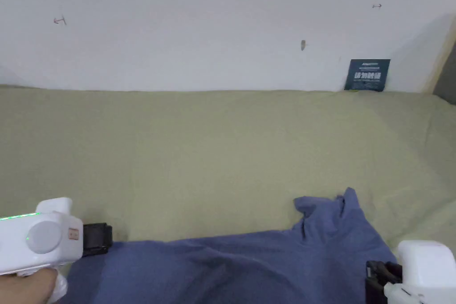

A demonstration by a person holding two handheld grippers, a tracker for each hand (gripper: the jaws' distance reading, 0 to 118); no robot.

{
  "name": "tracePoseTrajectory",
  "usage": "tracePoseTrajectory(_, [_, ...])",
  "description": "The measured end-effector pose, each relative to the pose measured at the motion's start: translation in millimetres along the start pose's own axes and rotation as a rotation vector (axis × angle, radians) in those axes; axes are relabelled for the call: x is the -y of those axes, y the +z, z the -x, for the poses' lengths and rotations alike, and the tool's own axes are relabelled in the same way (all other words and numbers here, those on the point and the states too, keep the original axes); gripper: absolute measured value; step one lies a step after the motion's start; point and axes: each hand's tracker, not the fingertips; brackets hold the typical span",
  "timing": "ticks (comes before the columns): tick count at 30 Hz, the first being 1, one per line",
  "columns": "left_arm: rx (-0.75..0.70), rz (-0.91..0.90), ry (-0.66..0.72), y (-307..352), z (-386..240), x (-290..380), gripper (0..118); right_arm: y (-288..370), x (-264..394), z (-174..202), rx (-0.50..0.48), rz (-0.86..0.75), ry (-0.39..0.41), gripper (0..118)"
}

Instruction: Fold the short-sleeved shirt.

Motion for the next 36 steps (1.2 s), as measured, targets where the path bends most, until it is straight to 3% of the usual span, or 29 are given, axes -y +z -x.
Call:
tracePoseTrajectory(4, [0.007, 0.125, -0.054, -29.1, -20.4, 9.5, 115, -36.2, -26.8, -26.1, 0.013, 0.031, -0.054, 2])
tracePoseTrajectory(7, [-0.006, 0.055, -0.074, 10.3, -42.8, 26.6, 101, -74.7, -57.1, -48.7, -0.054, 0.102, -0.093, 4])
tracePoseTrajectory(8, [0.053, 0.063, -0.108, 20.8, -45.5, 25.9, 77, -91.6, -66.5, -55.0, -0.063, 0.118, -0.073, 22])
tracePoseTrajectory(9, [0.019, 0.064, -0.168, 9.6, -35.5, 9.3, 48, -109.7, -76.4, -60.3, -0.058, 0.170, -0.043, 51])
tracePoseTrajectory(10, [0.076, 0.052, -0.198, 14.7, -35.7, 6.3, 11, -129.0, -83.8, -63.7, -0.055, 0.220, 0.007, 77])
tracePoseTrajectory(11, [0.158, 0.067, -0.194, 17.3, -36.1, 4.3, 4, -146.4, -89.3, -67.9, -0.070, 0.260, 0.036, 84])
tracePoseTrajectory(14, [0.056, 0.055, -0.251, 12.9, -40.3, 2.4, 4, -189.9, -108.1, -69.3, -0.019, 0.369, 0.142, 84])
tracePoseTrajectory(17, [0.092, 0.046, -0.167, 9.2, -35.5, 3.8, 4, -222.6, -123.1, -72.2, -0.076, 0.368, 0.087, 84])
tracePoseTrajectory(19, [0.089, 0.052, -0.117, 3.8, -30.1, 3.3, 4, -245.8, -125.5, -70.1, -0.093, 0.410, 0.092, 84])
tracePoseTrajectory(23, [0.097, 0.042, -0.101, -2.7, -28.4, 10.1, 4, -272.5, -111.5, -66.6, -0.067, 0.492, 0.141, 83])
tracePoseTrajectory(25, [0.105, 0.040, -0.083, -3.1, -28.2, 13.4, 4, -268.2, -109.3, -68.6, -0.028, 0.521, 0.108, 77])
tracePoseTrajectory(27, [0.107, 0.041, -0.081, -2.4, -27.6, 10.5, 4, -258.9, -108.7, -72.7, -0.085, 0.564, 0.036, 63])
tracePoseTrajectory(28, [0.107, 0.037, -0.090, -0.9, -28.3, 9.3, 4, -249.6, -102.9, -70.4, -0.071, 0.534, 0.052, 18])
tracePoseTrajectory(29, [0.109, 0.030, -0.093, 3.0, -29.6, 11.2, 4, -239.7, -102.0, -68.3, -0.015, 0.464, 0.081, 4])
tracePoseTrajectory(31, [0.109, 0.012, -0.103, 10.5, -30.2, 11.3, 4, -219.0, -100.4, -64.7, -0.082, 0.403, 0.107, 4])
tracePoseTrajectory(36, [0.158, -0.075, -0.112, 51.0, -26.0, 14.3, 4, -141.5, -110.8, -50.7, -0.119, 0.211, 0.186, 4])
